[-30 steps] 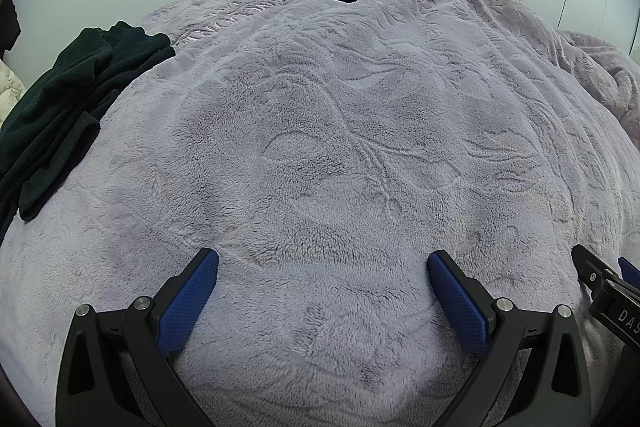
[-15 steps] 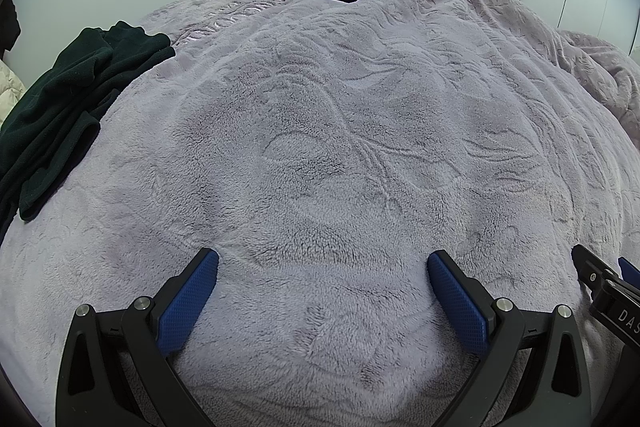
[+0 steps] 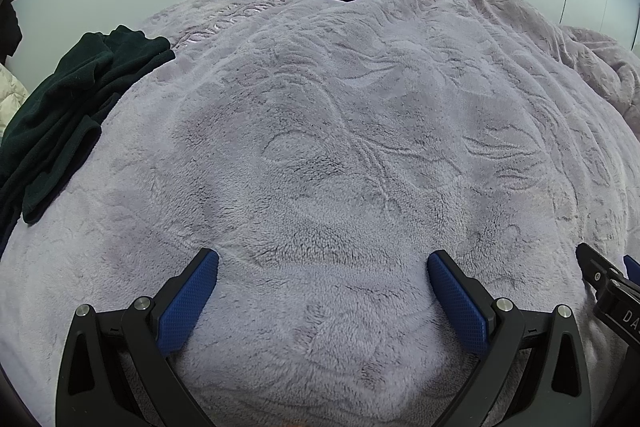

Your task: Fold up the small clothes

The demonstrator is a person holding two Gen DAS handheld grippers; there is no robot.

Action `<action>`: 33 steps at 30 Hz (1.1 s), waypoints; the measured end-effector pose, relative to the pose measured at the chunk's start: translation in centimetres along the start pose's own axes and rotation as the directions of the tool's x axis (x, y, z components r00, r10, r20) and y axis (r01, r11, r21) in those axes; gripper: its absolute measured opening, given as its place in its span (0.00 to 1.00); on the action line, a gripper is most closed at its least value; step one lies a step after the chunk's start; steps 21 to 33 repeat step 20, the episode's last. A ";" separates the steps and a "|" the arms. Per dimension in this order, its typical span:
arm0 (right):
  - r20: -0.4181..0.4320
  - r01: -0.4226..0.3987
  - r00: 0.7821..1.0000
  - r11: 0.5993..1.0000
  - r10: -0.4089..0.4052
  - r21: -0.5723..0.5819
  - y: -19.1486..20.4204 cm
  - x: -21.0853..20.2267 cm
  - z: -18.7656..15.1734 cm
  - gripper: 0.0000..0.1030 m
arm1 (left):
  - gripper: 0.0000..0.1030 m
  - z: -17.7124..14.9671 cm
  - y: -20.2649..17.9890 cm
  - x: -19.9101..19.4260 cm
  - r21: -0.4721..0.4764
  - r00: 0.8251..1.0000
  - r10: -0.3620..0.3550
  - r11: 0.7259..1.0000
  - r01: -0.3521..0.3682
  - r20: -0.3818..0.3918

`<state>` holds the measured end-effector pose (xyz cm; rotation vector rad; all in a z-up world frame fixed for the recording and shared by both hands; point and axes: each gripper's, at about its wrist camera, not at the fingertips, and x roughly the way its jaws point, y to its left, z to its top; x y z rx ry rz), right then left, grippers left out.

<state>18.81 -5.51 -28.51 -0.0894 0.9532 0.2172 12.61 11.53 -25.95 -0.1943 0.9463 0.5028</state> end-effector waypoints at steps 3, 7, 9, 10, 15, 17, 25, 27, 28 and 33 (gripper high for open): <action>0.000 0.000 1.000 1.000 0.000 0.000 0.0 0.0 0.0 1.00 | 1.00 1.0 -0.2 0.1 -0.004 0.997 0.009 1.000 -0.010 -0.081; 0.000 0.000 1.000 1.000 0.000 0.000 0.0 0.0 0.0 1.00 | 1.00 2.8 0.8 0.6 -0.040 0.970 -0.053 0.998 0.045 -0.236; 0.000 0.000 1.000 1.000 0.000 0.000 0.0 0.0 0.0 1.00 | 1.00 3.2 1.2 1.1 -0.039 0.956 -0.071 0.997 0.062 -0.286; 0.000 0.000 1.000 1.000 0.000 0.000 0.0 0.0 0.0 1.00 | 1.00 3.4 1.3 1.2 -0.039 0.951 -0.076 0.997 0.067 -0.301; 0.000 0.000 1.000 1.000 0.000 0.000 0.0 0.0 0.0 1.00 | 1.00 3.3 1.0 1.3 -0.004 0.949 -0.057 0.998 0.058 -0.310; 0.000 0.000 1.000 1.000 0.000 0.000 0.0 0.0 0.0 1.00 | 1.00 3.3 0.9 1.3 -0.001 0.950 -0.056 0.998 0.058 -0.306; 0.000 0.000 1.000 1.000 0.000 0.000 0.0 0.0 0.0 1.00 | 1.00 3.2 0.9 1.2 -0.002 0.950 -0.062 0.998 0.065 -0.307; 0.000 0.000 1.000 1.000 0.000 0.000 0.0 0.0 0.0 1.00 | 1.00 3.2 0.9 1.2 -0.002 0.950 -0.062 0.998 0.065 -0.307; 0.000 0.000 1.000 1.000 0.000 0.000 0.0 0.0 0.0 1.00 | 1.00 3.2 0.9 1.2 -0.002 0.950 -0.062 0.998 0.065 -0.307; 0.000 0.000 1.000 1.000 0.000 0.000 0.0 0.0 0.0 1.00 | 1.00 3.2 0.9 1.2 -0.002 0.950 -0.062 0.998 0.065 -0.307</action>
